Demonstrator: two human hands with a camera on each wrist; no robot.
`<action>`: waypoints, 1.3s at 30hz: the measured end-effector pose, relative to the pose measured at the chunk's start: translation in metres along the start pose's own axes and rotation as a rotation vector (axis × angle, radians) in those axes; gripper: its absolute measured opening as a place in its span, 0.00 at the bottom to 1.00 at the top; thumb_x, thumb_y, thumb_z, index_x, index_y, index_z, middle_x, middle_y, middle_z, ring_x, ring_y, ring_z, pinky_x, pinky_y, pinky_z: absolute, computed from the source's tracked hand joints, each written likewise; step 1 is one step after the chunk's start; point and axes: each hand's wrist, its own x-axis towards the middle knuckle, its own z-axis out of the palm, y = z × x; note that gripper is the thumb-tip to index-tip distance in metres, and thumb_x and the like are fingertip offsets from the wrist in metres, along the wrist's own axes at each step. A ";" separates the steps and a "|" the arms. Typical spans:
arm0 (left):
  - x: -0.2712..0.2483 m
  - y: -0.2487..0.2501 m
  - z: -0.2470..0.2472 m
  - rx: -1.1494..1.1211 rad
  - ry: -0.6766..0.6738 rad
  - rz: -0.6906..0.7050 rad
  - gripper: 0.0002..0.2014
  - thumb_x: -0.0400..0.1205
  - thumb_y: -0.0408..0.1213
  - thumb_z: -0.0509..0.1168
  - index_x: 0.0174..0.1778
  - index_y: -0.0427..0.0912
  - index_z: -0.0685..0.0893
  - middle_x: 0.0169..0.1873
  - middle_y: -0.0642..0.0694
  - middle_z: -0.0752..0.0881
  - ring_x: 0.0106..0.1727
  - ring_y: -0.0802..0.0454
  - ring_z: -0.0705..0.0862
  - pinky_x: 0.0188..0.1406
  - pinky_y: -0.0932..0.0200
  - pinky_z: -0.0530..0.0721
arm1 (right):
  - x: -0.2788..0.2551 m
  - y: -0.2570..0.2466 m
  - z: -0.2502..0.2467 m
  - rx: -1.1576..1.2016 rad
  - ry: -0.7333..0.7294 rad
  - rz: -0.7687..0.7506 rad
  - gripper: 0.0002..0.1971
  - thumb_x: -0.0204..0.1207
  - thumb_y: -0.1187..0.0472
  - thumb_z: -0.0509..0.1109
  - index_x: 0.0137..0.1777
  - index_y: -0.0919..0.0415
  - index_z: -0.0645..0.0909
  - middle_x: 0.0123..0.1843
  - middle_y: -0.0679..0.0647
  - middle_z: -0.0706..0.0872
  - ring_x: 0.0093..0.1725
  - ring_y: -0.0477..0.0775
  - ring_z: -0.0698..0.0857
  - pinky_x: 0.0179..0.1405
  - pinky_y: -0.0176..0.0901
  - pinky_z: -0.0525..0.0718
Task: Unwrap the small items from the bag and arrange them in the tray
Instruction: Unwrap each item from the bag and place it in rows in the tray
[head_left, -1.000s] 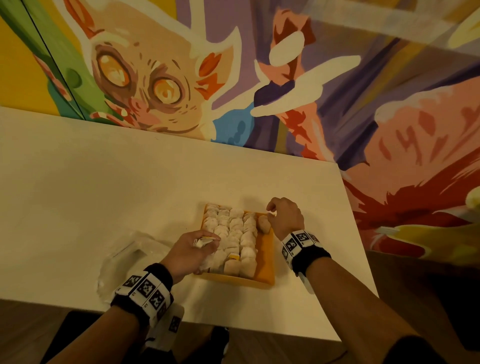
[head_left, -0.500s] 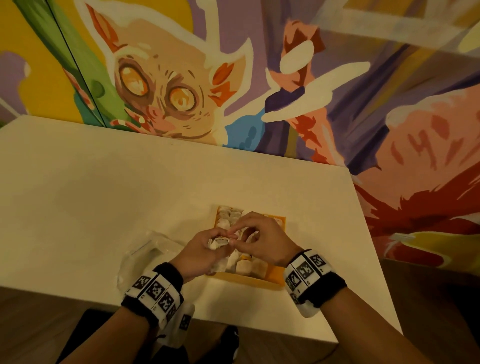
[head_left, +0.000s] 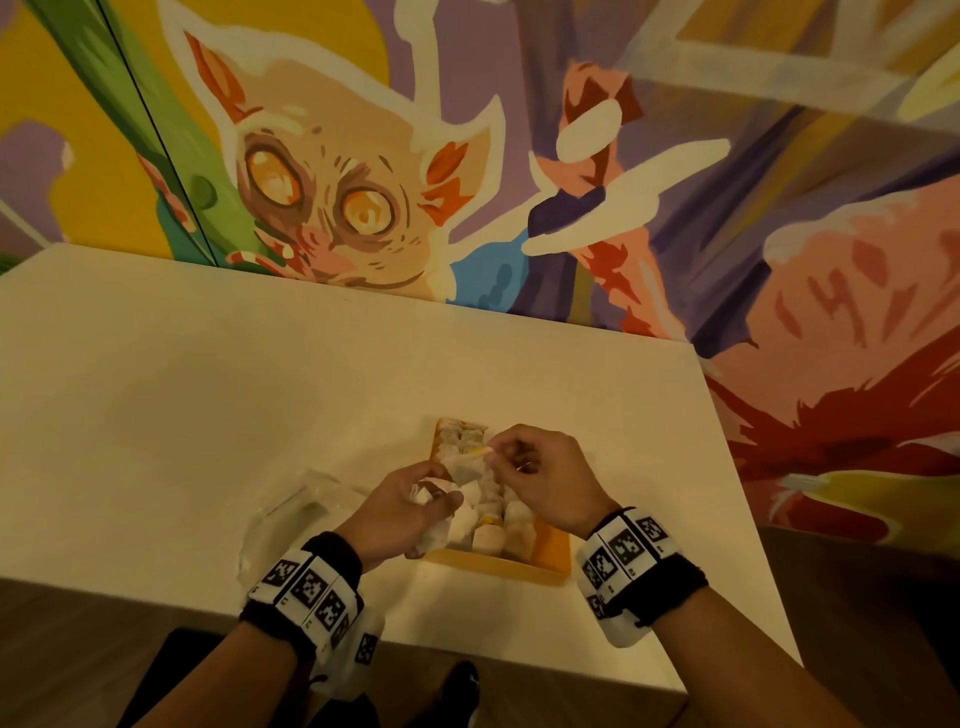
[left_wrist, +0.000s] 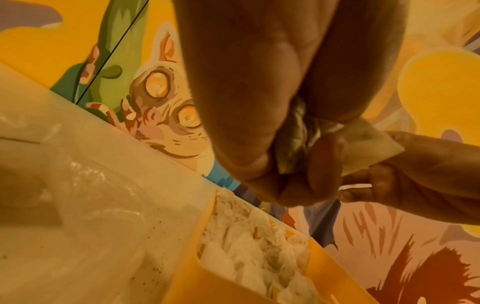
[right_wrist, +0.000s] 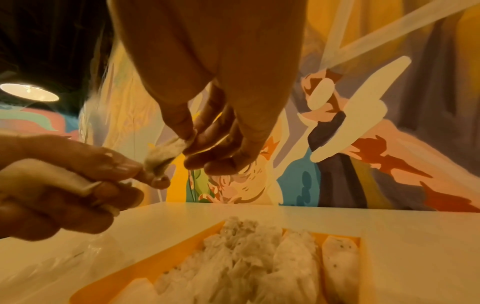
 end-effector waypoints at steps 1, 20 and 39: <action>0.000 0.001 -0.001 -0.005 0.017 -0.004 0.08 0.81 0.37 0.71 0.53 0.41 0.84 0.29 0.47 0.78 0.21 0.50 0.69 0.22 0.61 0.69 | 0.001 0.000 -0.004 -0.039 0.005 -0.014 0.04 0.77 0.61 0.74 0.50 0.55 0.88 0.38 0.45 0.88 0.38 0.43 0.87 0.41 0.33 0.83; 0.019 0.026 0.006 0.440 0.175 0.362 0.04 0.80 0.40 0.72 0.40 0.53 0.90 0.42 0.59 0.89 0.48 0.62 0.85 0.50 0.62 0.80 | 0.001 -0.014 -0.008 -0.100 0.033 -0.108 0.04 0.73 0.57 0.78 0.45 0.46 0.90 0.41 0.40 0.90 0.39 0.44 0.84 0.39 0.30 0.80; 0.028 0.015 0.003 0.251 0.251 0.252 0.05 0.80 0.39 0.71 0.38 0.50 0.89 0.42 0.57 0.90 0.52 0.62 0.85 0.49 0.71 0.77 | 0.019 0.010 -0.012 -0.401 -0.091 0.035 0.07 0.76 0.54 0.75 0.45 0.58 0.88 0.35 0.49 0.87 0.38 0.51 0.82 0.44 0.40 0.77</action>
